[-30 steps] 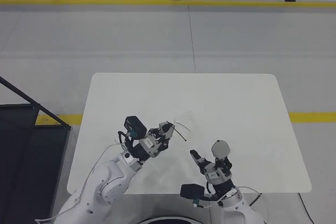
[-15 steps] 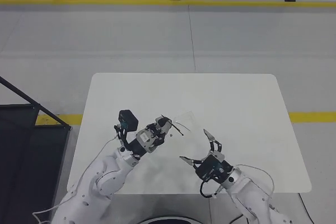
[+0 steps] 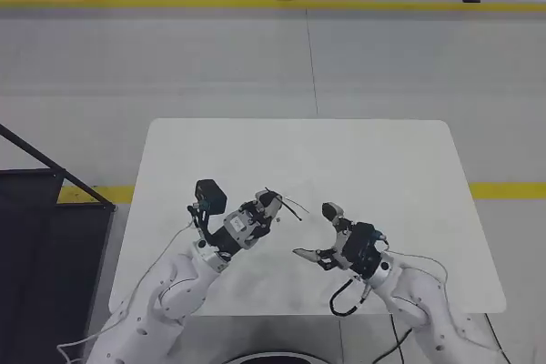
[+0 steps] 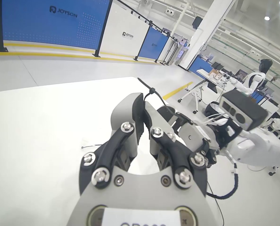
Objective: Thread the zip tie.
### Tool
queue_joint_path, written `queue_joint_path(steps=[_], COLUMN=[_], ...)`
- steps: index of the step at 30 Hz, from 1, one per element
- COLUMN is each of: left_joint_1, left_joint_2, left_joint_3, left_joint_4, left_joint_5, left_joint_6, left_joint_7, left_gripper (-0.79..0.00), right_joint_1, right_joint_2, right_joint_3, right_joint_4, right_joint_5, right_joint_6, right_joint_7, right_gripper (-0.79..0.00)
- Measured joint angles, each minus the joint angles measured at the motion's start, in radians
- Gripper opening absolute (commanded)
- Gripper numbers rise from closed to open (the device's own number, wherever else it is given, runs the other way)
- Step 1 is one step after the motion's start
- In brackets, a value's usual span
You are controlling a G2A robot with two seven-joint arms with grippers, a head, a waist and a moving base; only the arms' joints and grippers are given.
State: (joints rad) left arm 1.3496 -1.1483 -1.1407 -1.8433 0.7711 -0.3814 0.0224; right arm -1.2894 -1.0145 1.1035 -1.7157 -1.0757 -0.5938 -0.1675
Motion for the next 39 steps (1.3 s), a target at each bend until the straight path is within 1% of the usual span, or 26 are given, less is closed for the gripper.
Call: queue_joint_path(steps=[1, 2, 3, 4, 6, 7, 9, 13, 15, 17, 20, 24, 28, 29, 33, 37, 38, 39], left_joint_1=[-0.001, -0.002, -0.004, -0.006, -0.01, -0.012, -0.016, -0.023, -0.027, -0.028, -0.031, -0.037, -0.041, -0.042, -0.047, -0.05, -0.05, -0.051], left_joint_2=[-0.001, -0.002, -0.004, -0.005, -0.008, -0.009, -0.011, -0.016, -0.018, -0.019, -0.021, -0.024, -0.026, -0.027, -0.03, -0.032, -0.033, -0.033], left_joint_3=[0.002, 0.005, 0.01, 0.014, 0.021, 0.024, 0.03, 0.039, 0.042, 0.043, 0.043, 0.042, 0.041, 0.041, 0.043, 0.044, 0.044, 0.044], left_joint_4=[0.003, 0.006, 0.009, 0.012, 0.018, 0.02, 0.025, 0.033, 0.036, 0.038, 0.041, 0.047, 0.049, 0.051, 0.058, 0.063, 0.064, 0.065], left_joint_5=[0.001, 0.004, 0.008, 0.01, 0.014, 0.016, 0.021, 0.03, 0.035, 0.037, 0.038, 0.038, 0.039, 0.04, 0.041, 0.041, 0.041, 0.041], left_joint_6=[-0.003, -0.006, -0.009, -0.012, -0.015, -0.017, -0.02, -0.018, -0.016, -0.016, -0.016, -0.019, -0.024, -0.025, -0.032, -0.037, -0.038, -0.039], left_joint_7=[0.003, 0.007, 0.013, 0.017, 0.024, 0.026, 0.029, 0.03, 0.031, 0.031, 0.028, 0.024, 0.019, 0.017, 0.012, 0.011, 0.01, 0.01], left_gripper=[-0.785, -0.785, -0.785, -0.785, -0.785, -0.785, -0.785, -0.785, -0.785, -0.785, -0.785, -0.785, -0.785, -0.785, -0.785, -0.785, -0.785, -0.785], right_joint_1=[0.014, 0.029, 0.047, 0.061, 0.091, 0.104, 0.131, 0.161, 0.169, 0.172, 0.173, 0.177, 0.183, 0.184, 0.188, 0.191, 0.192, 0.193], right_joint_2=[-0.001, -0.002, -0.005, -0.007, -0.013, -0.015, -0.022, -0.032, -0.036, -0.038, -0.041, -0.045, -0.049, -0.05, -0.054, -0.058, -0.059, -0.06], right_joint_3=[-0.001, -0.003, -0.008, -0.014, -0.031, -0.038, -0.055, -0.076, -0.079, -0.078, -0.075, -0.075, -0.077, -0.077, -0.078, -0.079, -0.079, -0.079], right_joint_4=[0.022, 0.041, 0.064, 0.079, 0.11, 0.122, 0.144, 0.169, 0.179, 0.186, 0.195, 0.206, 0.213, 0.214, 0.22, 0.224, 0.225, 0.225], right_joint_5=[0.042, 0.08, 0.126, 0.157, 0.216, 0.238, 0.277, 0.317, 0.328, 0.335, 0.337, 0.344, 0.348, 0.348, 0.349, 0.353, 0.353, 0.353], right_joint_6=[-0.039, -0.073, -0.11, -0.134, -0.173, -0.184, -0.192, -0.2, -0.214, -0.226, -0.24, -0.25, -0.258, -0.258, -0.258, -0.259, -0.261, -0.262], right_joint_7=[0.014, 0.028, 0.045, 0.058, 0.087, 0.099, 0.124, 0.143, 0.138, 0.13, 0.121, 0.123, 0.129, 0.13, 0.135, 0.14, 0.141, 0.143], right_gripper=[-0.129, -0.194, -0.237, -0.259, -0.24, -0.243, -0.283, -0.305, -0.394, -0.413, -0.419, -0.453, -0.628, -0.656, -0.683, -0.674, -0.699, -0.745])
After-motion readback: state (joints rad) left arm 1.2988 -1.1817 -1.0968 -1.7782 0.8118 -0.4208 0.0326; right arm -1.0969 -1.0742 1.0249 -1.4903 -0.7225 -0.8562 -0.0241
